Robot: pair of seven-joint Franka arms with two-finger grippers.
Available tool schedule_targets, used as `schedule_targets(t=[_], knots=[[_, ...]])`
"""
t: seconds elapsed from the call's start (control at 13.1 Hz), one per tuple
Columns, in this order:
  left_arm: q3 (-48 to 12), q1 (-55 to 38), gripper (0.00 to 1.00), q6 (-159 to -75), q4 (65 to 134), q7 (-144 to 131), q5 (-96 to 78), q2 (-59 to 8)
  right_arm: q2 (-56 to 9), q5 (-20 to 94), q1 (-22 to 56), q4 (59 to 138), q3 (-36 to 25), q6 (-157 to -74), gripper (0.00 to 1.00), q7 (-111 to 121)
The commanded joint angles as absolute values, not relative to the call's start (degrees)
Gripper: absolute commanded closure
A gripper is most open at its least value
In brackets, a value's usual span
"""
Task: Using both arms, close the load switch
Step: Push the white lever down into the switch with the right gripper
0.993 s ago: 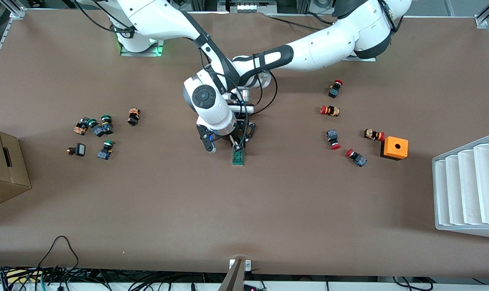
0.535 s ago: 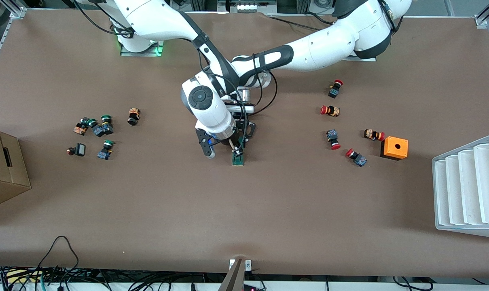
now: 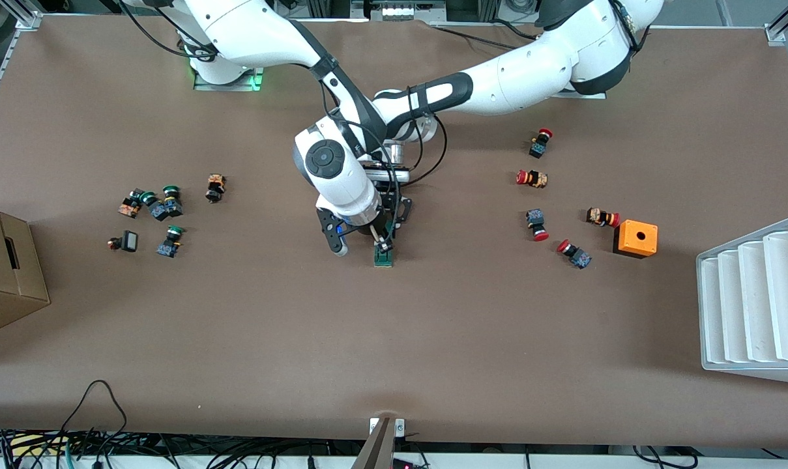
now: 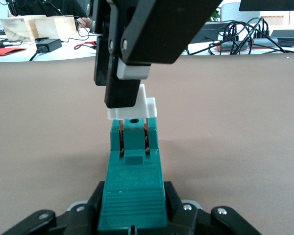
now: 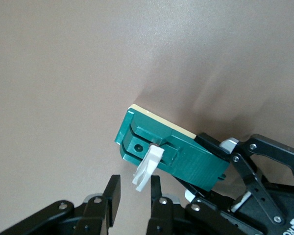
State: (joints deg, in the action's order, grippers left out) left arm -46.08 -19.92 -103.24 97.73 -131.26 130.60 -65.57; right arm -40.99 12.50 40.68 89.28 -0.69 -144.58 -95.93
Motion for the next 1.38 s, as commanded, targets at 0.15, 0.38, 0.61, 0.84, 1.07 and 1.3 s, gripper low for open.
schedule_targets(t=[0.15,0.38,0.61,0.84,1.07,1.3], knots=[[-45.7,-19.9,0.97,-104.2,96.2,-131.8,131.7,-68.0,-41.7,12.7,40.3,87.9,-0.4,-144.5,0.71,-96.2],[-45.7,-19.9,0.96,-104.2,96.2,-131.8,131.6,-68.0,-42.1,12.7,39.6,87.9,-0.4,-144.6,0.71,-96.1],[-45.7,-19.9,0.96,-104.2,96.2,-131.8,131.7,-68.0,-42.5,12.7,39.5,87.9,-0.4,-144.6,0.71,-96.0],[-45.7,-19.9,0.96,-104.2,96.2,-131.8,131.7,-68.0,-42.7,12.7,39.1,87.7,-0.4,-144.8,0.71,-96.0],[-45.7,-19.9,0.96,-104.2,96.2,-131.8,131.7,-68.1,-43.2,12.6,38.9,87.5,-0.4,-145.0,0.71,-95.9],[-45.7,-19.9,0.96,-104.2,96.2,-131.8,131.7,-68.3,-43.6,12.7,38.1,86.2,-0.4,-144.9,0.71,-95.0]])
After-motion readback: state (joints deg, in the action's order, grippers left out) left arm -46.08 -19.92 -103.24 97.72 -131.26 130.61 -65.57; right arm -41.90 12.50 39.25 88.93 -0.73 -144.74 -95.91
